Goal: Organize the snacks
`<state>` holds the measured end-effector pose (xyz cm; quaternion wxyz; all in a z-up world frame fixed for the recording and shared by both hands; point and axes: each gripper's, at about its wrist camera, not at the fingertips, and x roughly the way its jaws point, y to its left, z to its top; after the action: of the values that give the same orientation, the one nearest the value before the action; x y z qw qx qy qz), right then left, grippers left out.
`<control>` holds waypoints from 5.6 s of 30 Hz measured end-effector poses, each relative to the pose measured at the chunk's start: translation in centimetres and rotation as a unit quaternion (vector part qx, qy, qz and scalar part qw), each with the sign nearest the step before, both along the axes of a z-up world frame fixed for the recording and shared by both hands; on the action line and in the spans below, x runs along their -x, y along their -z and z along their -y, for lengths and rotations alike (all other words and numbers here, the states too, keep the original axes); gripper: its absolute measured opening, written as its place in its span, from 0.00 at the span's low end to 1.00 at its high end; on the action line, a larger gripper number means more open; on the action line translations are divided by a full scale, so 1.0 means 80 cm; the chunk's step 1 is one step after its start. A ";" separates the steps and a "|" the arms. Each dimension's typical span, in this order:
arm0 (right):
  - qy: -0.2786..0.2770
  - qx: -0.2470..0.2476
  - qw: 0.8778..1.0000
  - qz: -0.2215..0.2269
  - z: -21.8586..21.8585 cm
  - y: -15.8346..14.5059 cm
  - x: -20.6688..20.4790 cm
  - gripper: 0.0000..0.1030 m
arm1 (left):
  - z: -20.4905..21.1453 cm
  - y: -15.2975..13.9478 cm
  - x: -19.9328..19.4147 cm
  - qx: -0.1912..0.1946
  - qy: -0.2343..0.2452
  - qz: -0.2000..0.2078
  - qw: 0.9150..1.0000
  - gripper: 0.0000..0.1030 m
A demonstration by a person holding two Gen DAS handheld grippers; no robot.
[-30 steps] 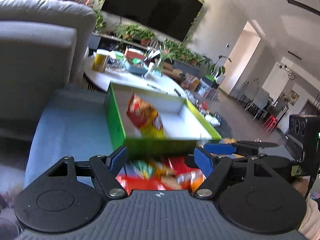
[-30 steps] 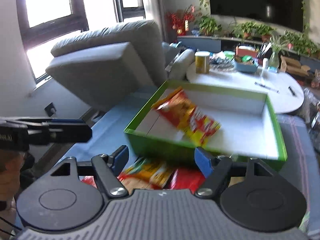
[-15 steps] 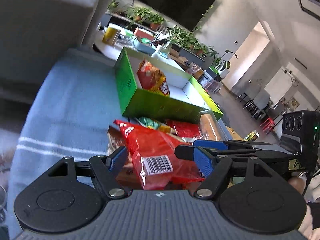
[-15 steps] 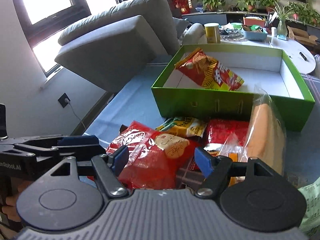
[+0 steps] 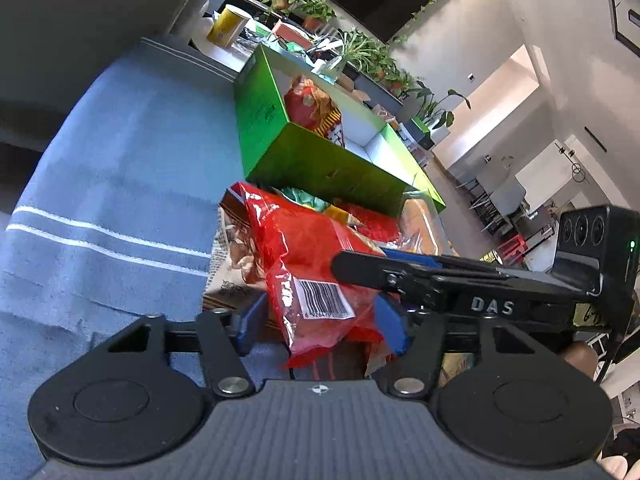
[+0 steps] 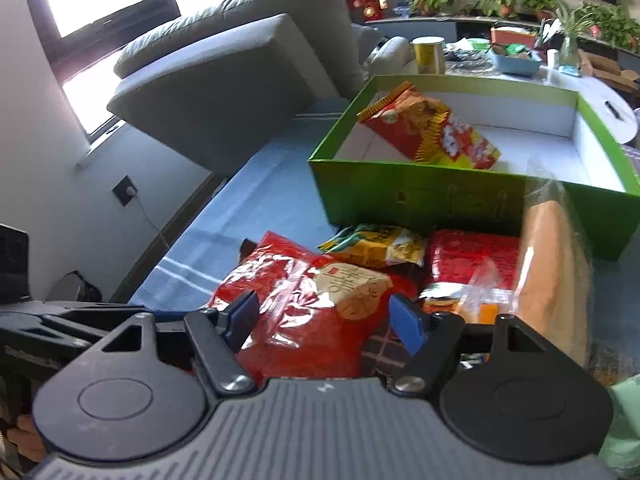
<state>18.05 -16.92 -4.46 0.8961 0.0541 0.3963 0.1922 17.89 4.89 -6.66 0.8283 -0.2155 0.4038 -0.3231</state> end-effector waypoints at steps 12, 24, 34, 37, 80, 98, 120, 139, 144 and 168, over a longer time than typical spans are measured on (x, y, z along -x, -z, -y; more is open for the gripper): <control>0.009 -0.013 1.000 -0.003 -0.001 0.002 -0.001 0.64 | -0.001 0.002 0.002 0.012 0.007 0.018 1.000 0.35; 0.013 -0.031 0.999 0.005 -0.001 -0.006 0.007 0.60 | -0.001 -0.002 0.005 0.023 0.013 0.027 0.999 0.28; 0.020 -0.033 0.999 0.000 0.000 -0.003 0.006 0.57 | 0.003 -0.002 0.008 0.012 0.014 0.033 0.999 0.27; 0.027 -0.040 0.999 -0.008 0.001 0.004 0.004 0.55 | 0.004 0.000 0.006 0.013 0.013 0.028 0.999 0.27; 0.047 -0.059 0.997 0.034 0.009 -0.019 0.012 0.51 | 0.002 -0.018 0.002 0.048 0.013 0.061 0.997 0.25; 0.047 -0.065 0.997 0.013 0.012 -0.006 0.004 0.50 | 0.000 -0.011 0.001 0.039 0.008 0.049 0.998 0.24; 0.050 -0.068 0.996 0.022 0.012 -0.005 0.015 0.47 | 0.003 -0.012 0.005 0.031 0.012 0.053 0.998 0.24; 0.051 -0.066 0.996 0.019 0.010 -0.004 0.013 0.47 | 0.003 -0.011 0.005 0.032 0.011 0.051 0.998 0.24; 0.052 -0.064 0.996 0.019 0.009 -0.004 0.013 0.47 | 0.002 -0.011 0.006 0.031 0.011 0.051 0.998 0.24; 0.056 -0.067 0.996 0.019 0.010 -0.005 0.015 0.47 | 0.003 -0.012 0.009 0.029 0.011 0.055 0.998 0.24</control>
<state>16.89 -17.70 -4.06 0.9072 0.1319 0.3619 0.1691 17.14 4.61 -5.70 0.8392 -0.2172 0.3500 -0.3550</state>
